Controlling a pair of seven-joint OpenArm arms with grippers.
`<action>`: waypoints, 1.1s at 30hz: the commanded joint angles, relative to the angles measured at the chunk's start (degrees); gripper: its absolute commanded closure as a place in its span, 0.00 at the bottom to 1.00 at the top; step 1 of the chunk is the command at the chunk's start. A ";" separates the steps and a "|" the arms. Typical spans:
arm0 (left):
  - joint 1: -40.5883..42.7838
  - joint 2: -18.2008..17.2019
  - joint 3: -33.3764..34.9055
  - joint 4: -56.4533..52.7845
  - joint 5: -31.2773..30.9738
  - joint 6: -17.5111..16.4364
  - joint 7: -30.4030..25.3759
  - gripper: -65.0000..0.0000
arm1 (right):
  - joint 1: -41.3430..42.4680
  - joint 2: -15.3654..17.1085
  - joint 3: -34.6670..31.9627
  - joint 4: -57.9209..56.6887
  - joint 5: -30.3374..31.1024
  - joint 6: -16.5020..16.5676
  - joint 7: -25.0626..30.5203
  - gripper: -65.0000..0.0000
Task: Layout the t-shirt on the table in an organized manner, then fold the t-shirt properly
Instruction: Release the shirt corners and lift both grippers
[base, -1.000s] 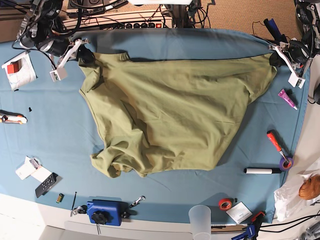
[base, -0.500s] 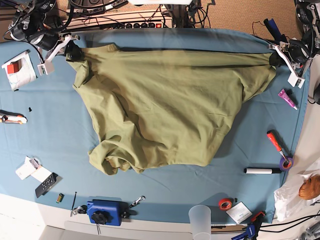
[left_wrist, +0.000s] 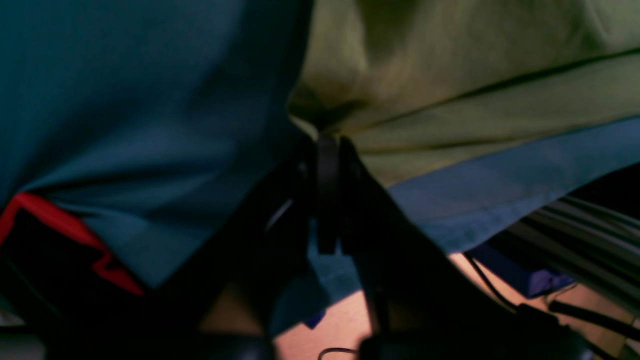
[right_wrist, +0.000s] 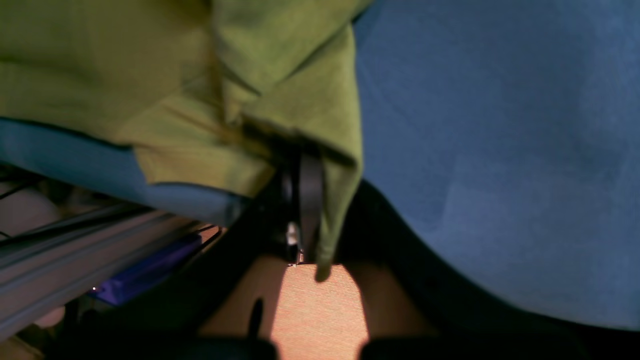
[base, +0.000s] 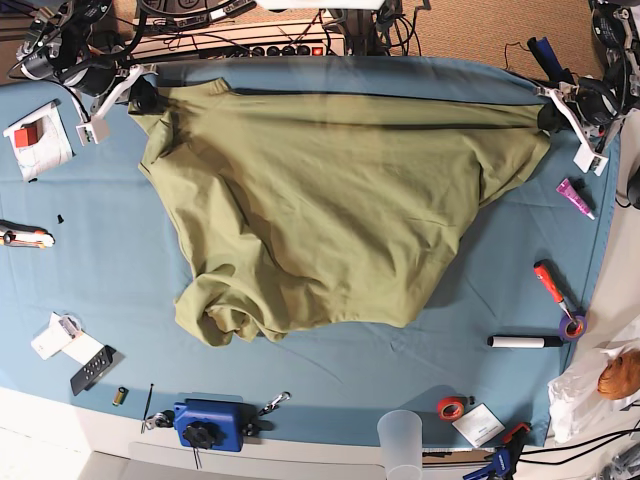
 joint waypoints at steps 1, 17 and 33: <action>0.50 -1.07 -0.28 0.31 3.04 0.20 1.55 1.00 | -0.07 0.96 0.50 1.01 -0.92 0.03 0.55 1.00; 0.50 -1.09 -0.35 0.74 -1.68 1.51 5.25 0.62 | -3.52 2.89 1.38 1.01 13.42 0.03 0.55 0.69; -0.04 -1.09 -8.55 8.22 -17.35 -0.26 4.42 0.62 | 3.69 4.81 20.13 1.01 29.38 0.03 0.55 0.69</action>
